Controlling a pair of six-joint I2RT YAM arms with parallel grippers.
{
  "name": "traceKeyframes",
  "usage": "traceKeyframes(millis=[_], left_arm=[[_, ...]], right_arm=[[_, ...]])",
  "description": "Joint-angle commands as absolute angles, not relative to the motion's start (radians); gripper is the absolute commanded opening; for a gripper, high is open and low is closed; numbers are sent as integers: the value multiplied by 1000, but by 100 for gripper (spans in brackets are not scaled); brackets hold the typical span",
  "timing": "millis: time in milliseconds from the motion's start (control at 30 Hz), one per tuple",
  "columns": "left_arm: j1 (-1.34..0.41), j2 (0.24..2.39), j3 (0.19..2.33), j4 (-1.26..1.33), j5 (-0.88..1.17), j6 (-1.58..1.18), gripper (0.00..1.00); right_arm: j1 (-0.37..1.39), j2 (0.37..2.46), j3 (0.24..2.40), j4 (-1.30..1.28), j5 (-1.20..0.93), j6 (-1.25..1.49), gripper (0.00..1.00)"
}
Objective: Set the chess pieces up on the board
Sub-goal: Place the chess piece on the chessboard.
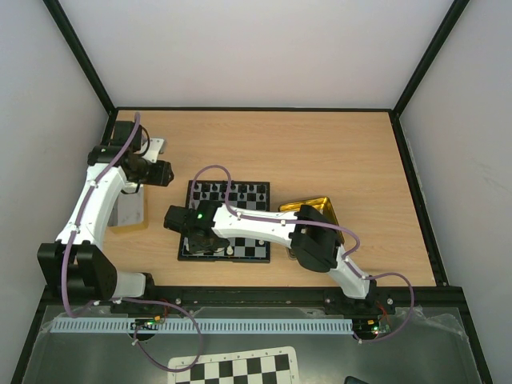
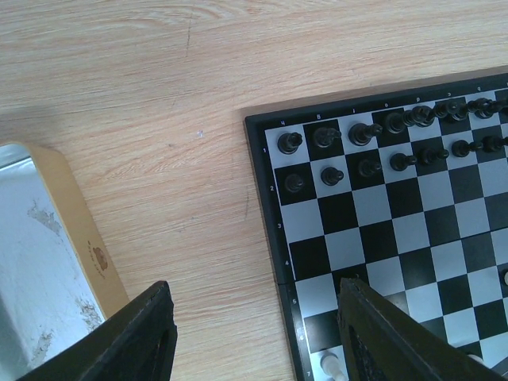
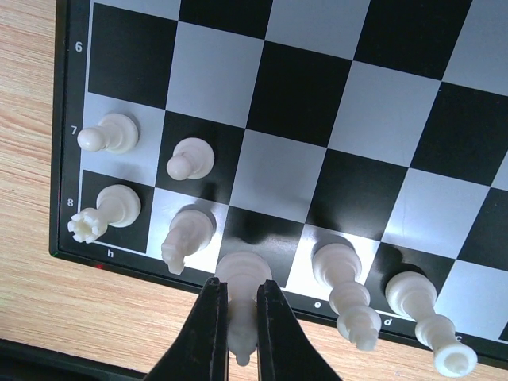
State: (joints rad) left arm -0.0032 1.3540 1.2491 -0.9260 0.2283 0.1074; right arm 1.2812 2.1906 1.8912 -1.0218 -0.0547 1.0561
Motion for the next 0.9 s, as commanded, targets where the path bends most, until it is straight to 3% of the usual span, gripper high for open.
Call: traceKeyframes(millis=[0,867], left_arm=[[2,1332,1239,-933,246,105,57],[1,1362,1252,-946,266,106,57]], right_arm=[[1279,2196,1881,-1031,-57,1092,2],[1257,2246,1942,-1079,-51,1090,2]])
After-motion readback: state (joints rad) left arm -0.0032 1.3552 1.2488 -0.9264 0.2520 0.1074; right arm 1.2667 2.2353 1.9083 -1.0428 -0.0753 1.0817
